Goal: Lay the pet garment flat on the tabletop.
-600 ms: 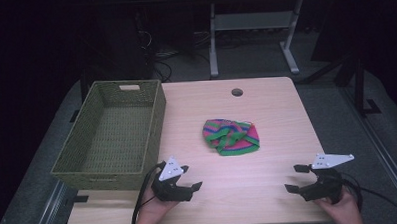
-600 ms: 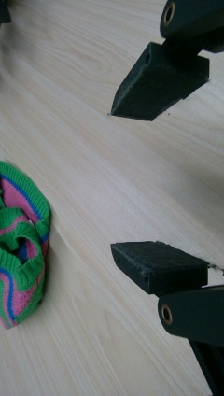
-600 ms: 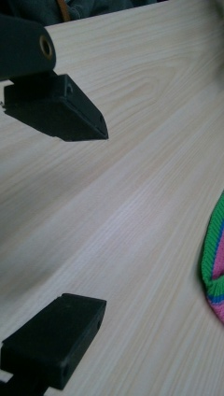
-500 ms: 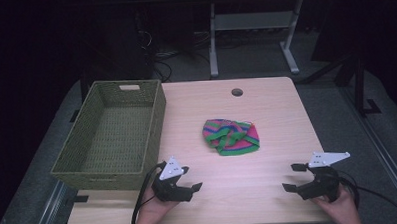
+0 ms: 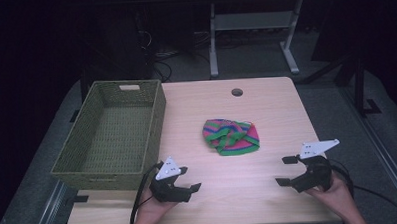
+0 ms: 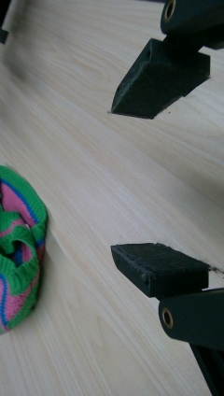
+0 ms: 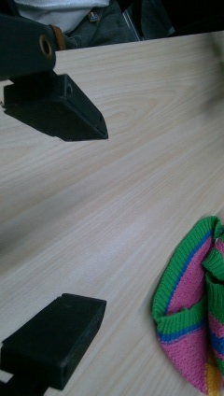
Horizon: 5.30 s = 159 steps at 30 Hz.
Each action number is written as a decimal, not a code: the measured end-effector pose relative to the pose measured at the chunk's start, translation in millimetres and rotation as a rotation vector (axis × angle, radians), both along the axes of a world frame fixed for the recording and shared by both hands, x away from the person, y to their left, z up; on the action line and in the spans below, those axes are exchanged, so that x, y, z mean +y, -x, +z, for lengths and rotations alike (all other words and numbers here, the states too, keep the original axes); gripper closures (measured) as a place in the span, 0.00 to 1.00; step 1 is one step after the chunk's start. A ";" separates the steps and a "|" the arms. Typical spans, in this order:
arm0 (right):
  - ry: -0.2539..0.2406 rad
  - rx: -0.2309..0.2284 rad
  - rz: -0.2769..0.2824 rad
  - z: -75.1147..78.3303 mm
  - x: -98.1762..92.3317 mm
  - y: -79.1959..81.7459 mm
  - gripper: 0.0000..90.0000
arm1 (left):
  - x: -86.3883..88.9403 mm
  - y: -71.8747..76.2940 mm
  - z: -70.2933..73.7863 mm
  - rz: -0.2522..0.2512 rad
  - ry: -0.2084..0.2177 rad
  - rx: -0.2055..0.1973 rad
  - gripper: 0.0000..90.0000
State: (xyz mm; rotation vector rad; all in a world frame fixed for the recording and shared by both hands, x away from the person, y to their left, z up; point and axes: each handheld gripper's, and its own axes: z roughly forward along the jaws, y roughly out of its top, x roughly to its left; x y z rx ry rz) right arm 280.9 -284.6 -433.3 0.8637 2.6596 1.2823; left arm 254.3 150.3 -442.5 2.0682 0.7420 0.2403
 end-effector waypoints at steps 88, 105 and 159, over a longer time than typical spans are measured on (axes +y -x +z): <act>0.294 0.138 -0.090 4.9 124.7 -162.3 0.84 | 8.9 -6.9 -0.4 0.013 0.025 0.008 0.30; 0.202 0.138 -0.118 35.1 94.8 -152.8 0.84 | 9.9 -6.5 1.2 0.025 0.040 -0.005 0.30; 0.103 0.089 -0.036 64.1 71.0 -74.8 0.84 | 13.7 -3.8 5.4 0.031 0.112 -0.011 0.27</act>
